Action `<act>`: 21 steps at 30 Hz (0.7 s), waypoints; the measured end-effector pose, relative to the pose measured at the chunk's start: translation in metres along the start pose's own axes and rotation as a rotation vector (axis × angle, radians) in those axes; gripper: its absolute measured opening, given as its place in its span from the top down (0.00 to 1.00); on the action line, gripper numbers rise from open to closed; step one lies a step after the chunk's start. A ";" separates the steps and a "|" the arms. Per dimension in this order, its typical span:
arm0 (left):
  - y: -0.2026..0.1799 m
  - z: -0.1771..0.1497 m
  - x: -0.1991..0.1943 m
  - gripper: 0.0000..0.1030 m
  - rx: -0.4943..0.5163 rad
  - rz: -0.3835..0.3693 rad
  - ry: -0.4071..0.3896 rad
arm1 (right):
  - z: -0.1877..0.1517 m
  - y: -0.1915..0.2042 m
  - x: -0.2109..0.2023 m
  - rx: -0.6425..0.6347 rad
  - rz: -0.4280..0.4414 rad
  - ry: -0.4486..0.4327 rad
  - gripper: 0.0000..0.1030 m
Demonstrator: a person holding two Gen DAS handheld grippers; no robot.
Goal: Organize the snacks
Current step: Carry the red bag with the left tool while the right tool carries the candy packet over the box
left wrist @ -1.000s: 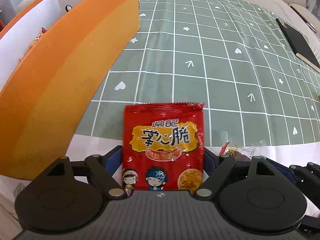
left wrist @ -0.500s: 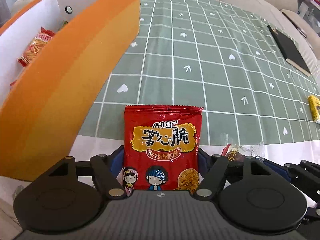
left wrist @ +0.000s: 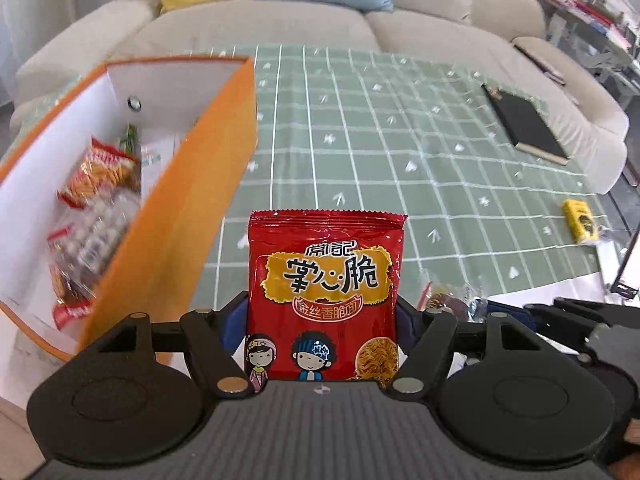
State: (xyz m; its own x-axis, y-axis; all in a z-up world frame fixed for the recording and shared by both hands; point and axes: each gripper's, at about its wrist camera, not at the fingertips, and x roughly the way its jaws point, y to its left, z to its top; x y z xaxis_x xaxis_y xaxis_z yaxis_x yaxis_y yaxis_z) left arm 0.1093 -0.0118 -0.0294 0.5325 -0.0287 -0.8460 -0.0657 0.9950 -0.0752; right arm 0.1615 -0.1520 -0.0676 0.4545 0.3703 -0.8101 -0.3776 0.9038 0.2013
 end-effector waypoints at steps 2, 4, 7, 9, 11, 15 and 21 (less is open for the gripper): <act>0.003 0.004 -0.009 0.22 0.001 -0.013 -0.015 | 0.006 0.003 -0.005 0.003 0.008 -0.019 0.68; 0.008 0.007 -0.019 0.22 -0.001 -0.014 -0.032 | 0.012 0.008 -0.011 0.003 0.019 -0.039 0.68; 0.019 0.015 -0.032 0.22 -0.013 -0.012 -0.066 | 0.023 0.019 -0.020 -0.012 0.038 -0.071 0.68; 0.028 0.020 -0.041 0.22 -0.023 -0.007 -0.090 | 0.032 0.027 -0.025 -0.029 0.052 -0.090 0.68; 0.037 0.025 -0.049 0.22 -0.032 -0.002 -0.105 | 0.043 0.037 -0.030 -0.050 0.072 -0.110 0.68; 0.057 0.038 -0.059 0.22 -0.043 0.023 -0.134 | 0.066 0.060 -0.036 -0.093 0.115 -0.140 0.68; 0.094 0.057 -0.067 0.22 -0.074 0.071 -0.174 | 0.098 0.097 -0.035 -0.159 0.162 -0.182 0.68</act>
State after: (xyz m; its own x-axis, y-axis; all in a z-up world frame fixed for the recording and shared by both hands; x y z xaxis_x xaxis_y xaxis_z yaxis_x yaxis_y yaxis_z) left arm 0.1158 0.0889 0.0505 0.6615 0.0640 -0.7472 -0.1662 0.9841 -0.0628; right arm 0.1879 -0.0566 0.0342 0.5101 0.5523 -0.6594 -0.5719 0.7904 0.2195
